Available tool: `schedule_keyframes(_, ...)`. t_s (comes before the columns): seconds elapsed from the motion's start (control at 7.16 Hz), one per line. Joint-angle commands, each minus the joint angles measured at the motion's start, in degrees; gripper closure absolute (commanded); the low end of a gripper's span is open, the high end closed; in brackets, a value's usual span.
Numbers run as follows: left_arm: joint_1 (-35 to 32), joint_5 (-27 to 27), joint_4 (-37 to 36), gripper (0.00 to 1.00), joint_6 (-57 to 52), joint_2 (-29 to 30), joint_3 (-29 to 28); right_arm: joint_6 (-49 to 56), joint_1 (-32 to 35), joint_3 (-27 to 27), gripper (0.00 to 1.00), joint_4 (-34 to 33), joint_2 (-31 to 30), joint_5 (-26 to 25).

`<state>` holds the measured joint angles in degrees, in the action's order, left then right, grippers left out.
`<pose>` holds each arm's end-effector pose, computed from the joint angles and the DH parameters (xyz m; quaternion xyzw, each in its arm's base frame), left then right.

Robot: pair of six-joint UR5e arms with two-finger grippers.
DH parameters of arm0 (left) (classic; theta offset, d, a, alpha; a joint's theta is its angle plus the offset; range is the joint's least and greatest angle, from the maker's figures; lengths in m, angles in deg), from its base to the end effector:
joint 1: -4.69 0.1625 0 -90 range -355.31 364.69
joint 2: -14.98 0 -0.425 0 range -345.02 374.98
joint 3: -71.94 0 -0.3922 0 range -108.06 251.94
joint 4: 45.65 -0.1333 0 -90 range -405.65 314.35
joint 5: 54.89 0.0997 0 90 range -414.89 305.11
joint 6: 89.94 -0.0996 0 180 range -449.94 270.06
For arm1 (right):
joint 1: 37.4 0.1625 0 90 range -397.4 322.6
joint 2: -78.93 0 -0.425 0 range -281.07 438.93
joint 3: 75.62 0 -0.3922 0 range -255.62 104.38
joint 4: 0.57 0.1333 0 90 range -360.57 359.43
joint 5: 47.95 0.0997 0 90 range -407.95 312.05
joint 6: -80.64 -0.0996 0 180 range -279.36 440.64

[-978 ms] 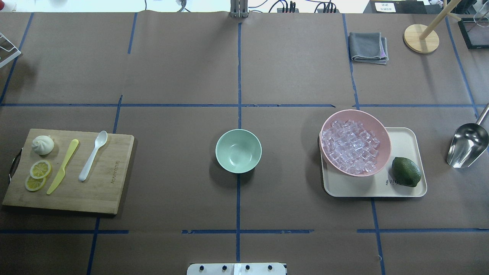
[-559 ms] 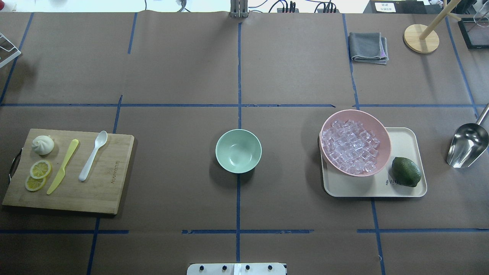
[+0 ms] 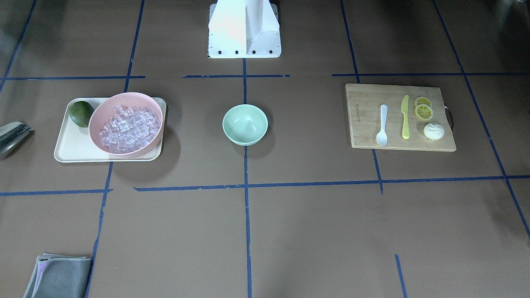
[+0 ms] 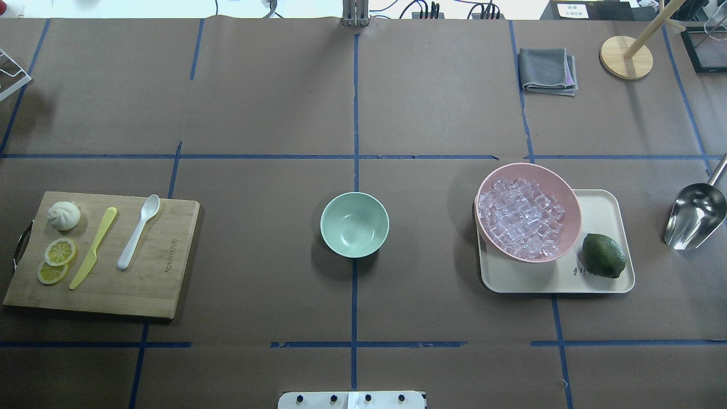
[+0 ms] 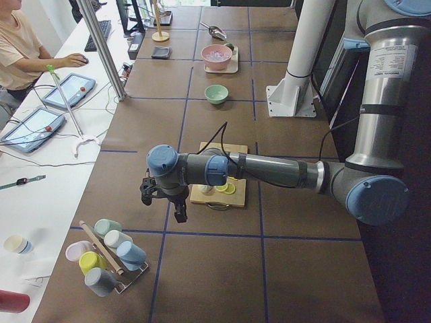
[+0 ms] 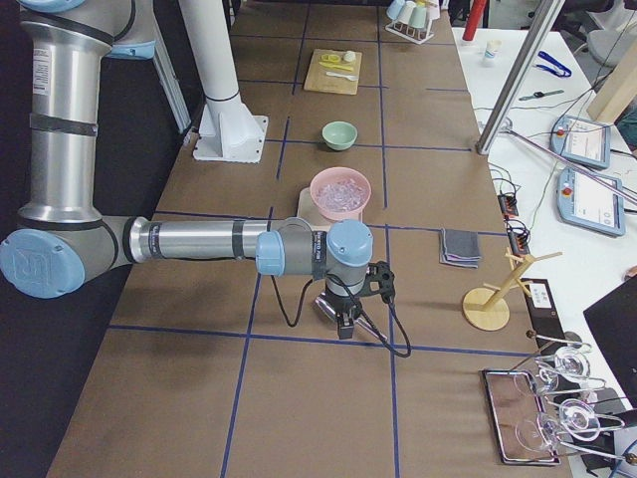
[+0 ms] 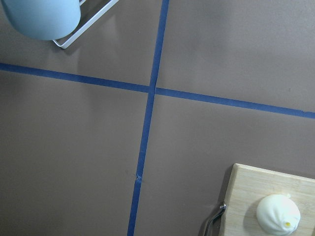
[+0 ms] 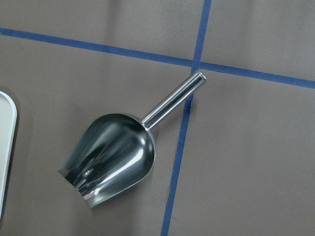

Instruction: Put spoon and ice into bowl

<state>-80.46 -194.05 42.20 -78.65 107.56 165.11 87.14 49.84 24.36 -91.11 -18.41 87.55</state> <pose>-0.0144 -0.5160 0.6065 -0.0301 0.4157 -0.0380 0.9082 0.0410 -0.4422 0.6321 0.0295 -0.3859 -0.0815 0.9185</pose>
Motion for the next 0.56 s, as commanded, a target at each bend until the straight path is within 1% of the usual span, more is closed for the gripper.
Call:
schedule_keyframes(0.0, 6.88, 0.12, 11.50, 0.00, 0.49, -1.25, 0.18, -0.26, -0.84, 0.30, 0.00, 0.10, 0.04, 0.82)
schedule_keyframes(0.14, 13.27, 0.30, 18.78, 0.00, 5.97, -1.00, 0.44, -0.27, -1.71, 0.39, 0.00, 0.45, 0.13, 1.87)
schedule_keyframes(0.28, 20.13, 0.82, 26.51, 0.01, 13.86, -0.65, 0.35, -0.53, -2.33, 0.30, 0.00, 3.76, 0.13, 2.05)
schedule_keyframes(0.42, 25.24, 2.74, 30.25, 0.01, 19.94, 1.01, 0.70, -0.62, -2.34, 0.30, 0.00, 4.40, 0.04, 2.14)
